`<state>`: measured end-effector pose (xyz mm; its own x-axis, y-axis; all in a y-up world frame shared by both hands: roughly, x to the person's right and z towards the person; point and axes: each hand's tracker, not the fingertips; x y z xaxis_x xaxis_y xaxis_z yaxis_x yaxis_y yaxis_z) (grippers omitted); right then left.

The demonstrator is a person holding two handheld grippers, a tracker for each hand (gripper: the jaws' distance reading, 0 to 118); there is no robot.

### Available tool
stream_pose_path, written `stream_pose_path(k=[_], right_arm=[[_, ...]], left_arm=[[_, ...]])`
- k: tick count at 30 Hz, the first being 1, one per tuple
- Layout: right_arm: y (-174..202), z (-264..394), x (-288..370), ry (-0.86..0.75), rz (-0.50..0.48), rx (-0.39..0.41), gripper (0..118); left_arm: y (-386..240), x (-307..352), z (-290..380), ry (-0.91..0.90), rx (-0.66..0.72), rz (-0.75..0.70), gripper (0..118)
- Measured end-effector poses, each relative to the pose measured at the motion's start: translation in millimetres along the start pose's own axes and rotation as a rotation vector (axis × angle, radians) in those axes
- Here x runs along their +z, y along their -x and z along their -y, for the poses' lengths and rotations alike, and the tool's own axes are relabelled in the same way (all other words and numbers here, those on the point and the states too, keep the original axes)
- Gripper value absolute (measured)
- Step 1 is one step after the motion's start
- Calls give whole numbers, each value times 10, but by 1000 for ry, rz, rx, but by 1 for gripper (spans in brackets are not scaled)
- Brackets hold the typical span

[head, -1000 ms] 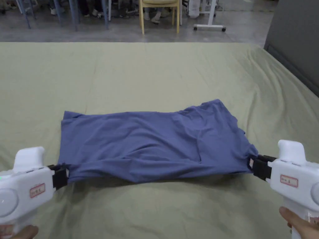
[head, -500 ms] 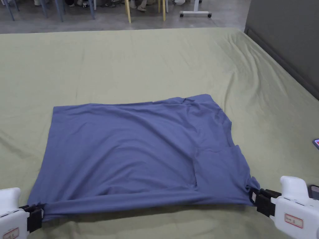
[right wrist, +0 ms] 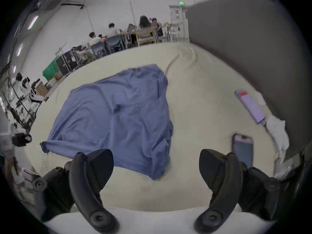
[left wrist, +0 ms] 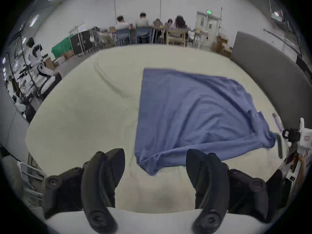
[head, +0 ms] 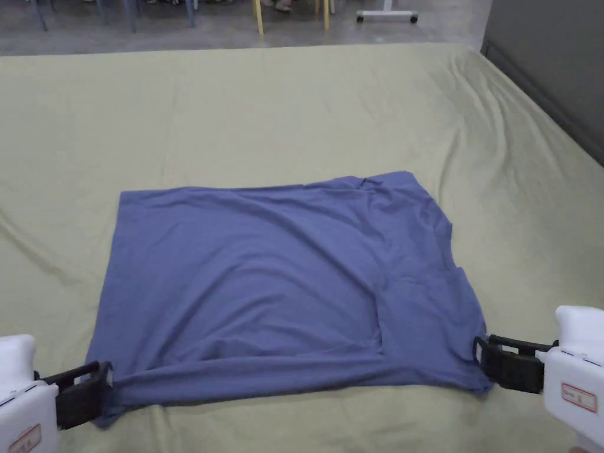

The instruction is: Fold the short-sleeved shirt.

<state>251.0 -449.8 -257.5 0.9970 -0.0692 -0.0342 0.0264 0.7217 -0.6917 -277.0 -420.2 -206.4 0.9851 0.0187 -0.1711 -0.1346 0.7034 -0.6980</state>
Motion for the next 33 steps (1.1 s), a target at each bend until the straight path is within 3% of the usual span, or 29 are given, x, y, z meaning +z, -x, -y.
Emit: stream_pose_path(k=[1,2,3,4,6,8,11,12,13,14,15,20,21,22,23,24,28,29,31,32,33], right_arm=[[67,34,98,-38,11,33,56],[123,66,172,-53,-1,59,7],[166,92,209,-49,-5,66,3],[218,141,207,-45,13,55,3],[294,201,291,-74,3,60,3],[356,208,260,-35,8,85,3],[339,237,214,-31,-26,62,3],[344,236,206,-29,-39,50,3],[356,226,192,-25,-46,47,3],[367,228,168,-21,-51,53,3],[393,224,157,-20,-51,61,3],[483,209,84,4,-67,90,3],[491,208,64,10,-67,89,3],[487,217,28,19,-68,87,3],[489,221,7,25,-68,85,3],[494,225,-15,32,-65,85,3],[455,237,-109,62,-67,86,3],[443,229,-127,65,-69,83,9],[432,185,-158,85,-59,60,106],[407,178,-214,122,-37,49,118],[378,184,-300,156,-31,39,118]], left_arm=[[-40,174,72,-59,1,38,35],[-85,286,143,-114,6,54,0],[-125,318,178,-101,27,37,0],[-149,350,227,-99,49,-53,0],[-170,293,264,12,5,55,0],[-191,228,300,4,-45,0,0],[-73,-6,276,43,27,-3,0],[13,-117,255,67,59,6,22],[77,-306,237,101,90,18,65],[121,-480,234,126,86,19,93],[156,-613,219,108,85,24,93],[249,-1221,195,217,9,4,93],[262,-1293,221,248,9,30,84],[277,-1347,263,257,20,70,54],[288,-1387,293,251,34,107,6],[252,-1364,313,261,72,107,1],[127,-1209,309,212,64,72,1],[109,-1179,295,212,66,79,1],[64,-1064,260,195,49,76,1],[52,-998,236,183,40,71,1],[34,-955,229,174,34,77,1]])
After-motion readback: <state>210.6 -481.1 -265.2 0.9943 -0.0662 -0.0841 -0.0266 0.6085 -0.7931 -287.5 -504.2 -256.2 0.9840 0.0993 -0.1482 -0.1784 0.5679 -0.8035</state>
